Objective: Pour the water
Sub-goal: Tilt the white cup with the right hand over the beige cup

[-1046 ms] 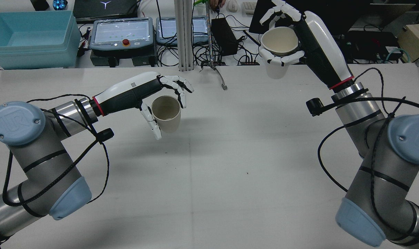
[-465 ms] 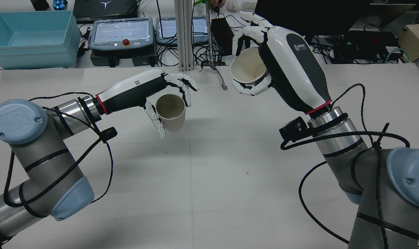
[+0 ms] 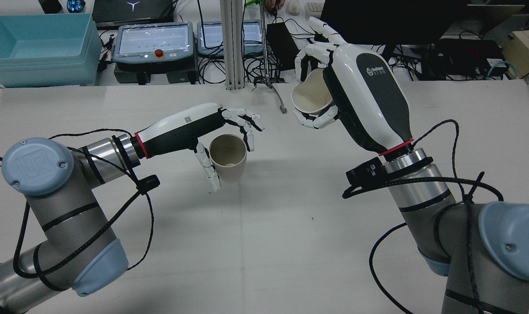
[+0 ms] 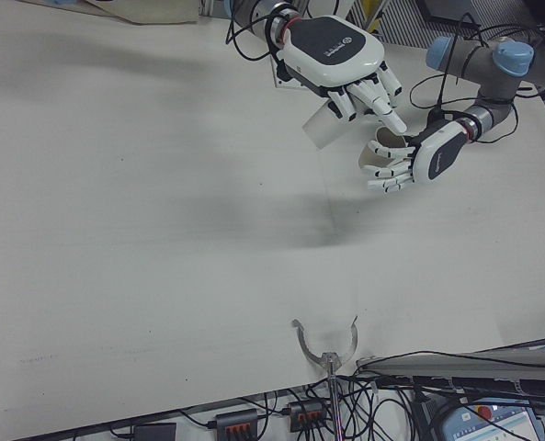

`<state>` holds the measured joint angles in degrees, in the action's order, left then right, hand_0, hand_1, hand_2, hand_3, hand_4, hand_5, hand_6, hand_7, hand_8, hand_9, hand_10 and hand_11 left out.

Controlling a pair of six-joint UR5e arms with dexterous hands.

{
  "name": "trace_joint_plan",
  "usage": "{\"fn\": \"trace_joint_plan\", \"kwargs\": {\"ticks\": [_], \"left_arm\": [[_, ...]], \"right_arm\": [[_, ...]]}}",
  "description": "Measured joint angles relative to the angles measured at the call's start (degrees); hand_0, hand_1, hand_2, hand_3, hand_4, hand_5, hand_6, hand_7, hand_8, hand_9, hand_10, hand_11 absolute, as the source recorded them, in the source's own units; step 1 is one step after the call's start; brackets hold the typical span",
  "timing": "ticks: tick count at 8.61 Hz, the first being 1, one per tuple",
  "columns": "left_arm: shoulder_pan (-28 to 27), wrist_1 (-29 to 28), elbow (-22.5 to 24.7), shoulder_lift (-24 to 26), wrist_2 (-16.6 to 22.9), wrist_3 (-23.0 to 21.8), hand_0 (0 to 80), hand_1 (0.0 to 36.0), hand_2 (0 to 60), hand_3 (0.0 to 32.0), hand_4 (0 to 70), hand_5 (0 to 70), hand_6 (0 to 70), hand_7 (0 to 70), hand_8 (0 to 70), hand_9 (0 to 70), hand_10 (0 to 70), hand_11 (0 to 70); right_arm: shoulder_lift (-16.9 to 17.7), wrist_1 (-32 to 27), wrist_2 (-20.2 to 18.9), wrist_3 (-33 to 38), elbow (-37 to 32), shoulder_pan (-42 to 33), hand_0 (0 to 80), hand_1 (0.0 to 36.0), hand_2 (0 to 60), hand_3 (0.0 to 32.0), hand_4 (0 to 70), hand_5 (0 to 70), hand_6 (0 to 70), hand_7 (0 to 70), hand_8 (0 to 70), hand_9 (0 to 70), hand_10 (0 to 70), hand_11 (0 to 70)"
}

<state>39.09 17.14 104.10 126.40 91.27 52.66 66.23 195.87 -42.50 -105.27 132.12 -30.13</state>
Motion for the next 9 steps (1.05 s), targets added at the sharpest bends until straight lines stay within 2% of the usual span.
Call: {"fn": "trace_joint_plan", "kwargs": {"ticks": [3, 7, 8, 9], "left_arm": [[-2.8, 0.4, -0.5, 1.4, -0.1, 0.1, 80.0, 21.5, 0.0, 0.0, 56.3, 36.3, 17.1, 33.0, 14.2, 18.1, 13.0, 20.7], [-3.3, 1.7, -0.7, 3.9, -0.1, 0.1, 80.0, 21.8, 0.0, 0.0, 56.4, 36.5, 17.1, 33.0, 14.1, 18.0, 13.0, 20.7], [-3.3, 1.9, -0.7, 4.1, -0.1, 0.1, 80.0, 21.7, 0.0, 0.0, 56.0, 36.3, 17.0, 32.7, 14.0, 18.0, 12.9, 20.7], [-3.3, 2.1, -0.6, 4.2, -0.1, 0.1, 80.0, 21.5, 0.0, 0.0, 55.4, 35.9, 16.7, 32.4, 13.9, 17.8, 12.9, 20.6]], "right_arm": [[-0.8, 0.3, 2.7, -5.4, 0.3, 2.9, 80.0, 36.0, 60.0, 0.0, 15.7, 59.9, 44.9, 57.6, 11.7, 10.3, 48.4, 70.0], [-1.1, 0.3, 3.0, -11.2, 0.3, 6.6, 80.0, 36.0, 60.0, 0.0, 16.6, 60.8, 45.8, 58.6, 12.2, 10.9, 49.1, 70.0], [-1.1, 0.3, 3.1, -11.7, 0.3, 6.9, 80.0, 36.0, 60.0, 0.0, 15.4, 59.5, 46.1, 58.8, 12.5, 11.3, 50.1, 70.0], [-1.1, 0.3, 3.1, -11.8, 0.4, 7.0, 79.3, 36.0, 60.0, 0.0, 11.3, 55.6, 45.4, 57.4, 12.8, 11.7, 51.6, 70.0]]}}
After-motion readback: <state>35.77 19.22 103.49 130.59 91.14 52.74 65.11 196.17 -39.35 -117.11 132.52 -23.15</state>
